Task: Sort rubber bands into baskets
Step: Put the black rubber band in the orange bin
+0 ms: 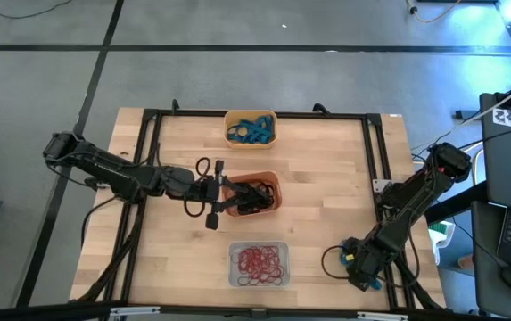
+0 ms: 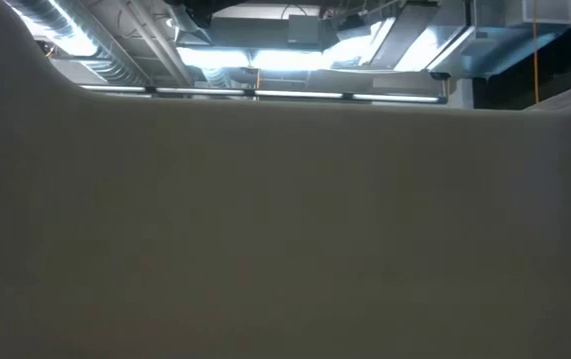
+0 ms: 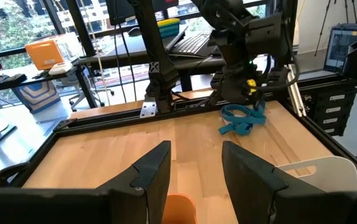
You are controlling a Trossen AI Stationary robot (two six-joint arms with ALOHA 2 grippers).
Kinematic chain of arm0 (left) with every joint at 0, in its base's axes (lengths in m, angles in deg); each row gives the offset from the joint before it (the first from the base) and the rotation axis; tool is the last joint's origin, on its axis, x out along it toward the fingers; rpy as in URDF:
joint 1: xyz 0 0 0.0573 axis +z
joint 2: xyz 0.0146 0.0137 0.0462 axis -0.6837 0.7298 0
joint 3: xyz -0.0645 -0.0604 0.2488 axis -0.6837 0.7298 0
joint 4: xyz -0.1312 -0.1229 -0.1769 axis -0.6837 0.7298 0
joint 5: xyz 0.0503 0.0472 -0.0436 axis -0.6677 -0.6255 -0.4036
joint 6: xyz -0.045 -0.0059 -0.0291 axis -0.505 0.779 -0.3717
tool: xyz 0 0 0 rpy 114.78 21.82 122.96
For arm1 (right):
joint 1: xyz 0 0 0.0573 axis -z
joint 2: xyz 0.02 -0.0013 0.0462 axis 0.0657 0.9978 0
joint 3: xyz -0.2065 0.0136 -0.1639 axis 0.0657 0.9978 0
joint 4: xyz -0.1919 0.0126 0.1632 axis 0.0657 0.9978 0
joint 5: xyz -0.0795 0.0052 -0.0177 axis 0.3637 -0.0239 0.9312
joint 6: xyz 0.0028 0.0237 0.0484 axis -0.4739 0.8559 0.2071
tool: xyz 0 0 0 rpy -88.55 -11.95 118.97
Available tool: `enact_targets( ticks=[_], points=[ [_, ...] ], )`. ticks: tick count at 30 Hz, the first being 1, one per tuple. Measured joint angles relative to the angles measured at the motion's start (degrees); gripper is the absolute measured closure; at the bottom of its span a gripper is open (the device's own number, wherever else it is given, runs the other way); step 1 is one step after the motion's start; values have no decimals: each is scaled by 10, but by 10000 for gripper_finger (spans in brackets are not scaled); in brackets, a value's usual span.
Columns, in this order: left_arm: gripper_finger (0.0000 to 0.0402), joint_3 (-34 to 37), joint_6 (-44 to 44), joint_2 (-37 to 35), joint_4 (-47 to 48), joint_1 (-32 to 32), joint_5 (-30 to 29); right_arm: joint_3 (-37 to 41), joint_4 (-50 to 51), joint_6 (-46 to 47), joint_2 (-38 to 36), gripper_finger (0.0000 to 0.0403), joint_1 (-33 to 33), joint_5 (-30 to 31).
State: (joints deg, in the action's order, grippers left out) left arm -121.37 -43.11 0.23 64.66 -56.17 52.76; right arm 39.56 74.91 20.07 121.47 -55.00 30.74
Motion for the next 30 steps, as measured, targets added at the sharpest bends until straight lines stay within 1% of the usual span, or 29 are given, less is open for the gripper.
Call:
enact_targets(
  ticks=[3, 5, 7, 14, 19, 21, 24, 25, 27, 30],
  points=[
    [260, 0, 0, 0, 0, 0, 0, -26, 19, -36, 0, 394, 21, 2],
    [260, 0, 0, 0, 0, 0, 0, -45, 23, -70, 0, 397, 40, 20],
    [260, 0, 0, 0, 0, 0, 0, -64, 31, -108, 0, 400, 63, 52],
    [260, 0, 14, 0, -1, 0, 0, -115, 29, -252, 0, 400, 135, 189],
    [260, 0, 14, 0, -1, 0, 0, -120, -19, -350, 0, 401, 173, 285],
    [260, 0, 14, 0, 0, 0, 0, -120, -35, -389, 0, 401, 188, 337],
    [260, 0, 14, 0, 0, 0, 0, -120, -61, -442, 0, 400, 215, 437],
    [260, 0, 14, 0, 0, 0, 0, -120, -72, -464, 0, 399, 226, 463],
    [260, 0, 14, 0, -1, 0, 0, -120, -99, -511, 4, 399, 246, 493],
    [260, 0, 14, 0, -2, 0, 0, -120, -137, -570, 4, 398, 270, 519]
  ],
)
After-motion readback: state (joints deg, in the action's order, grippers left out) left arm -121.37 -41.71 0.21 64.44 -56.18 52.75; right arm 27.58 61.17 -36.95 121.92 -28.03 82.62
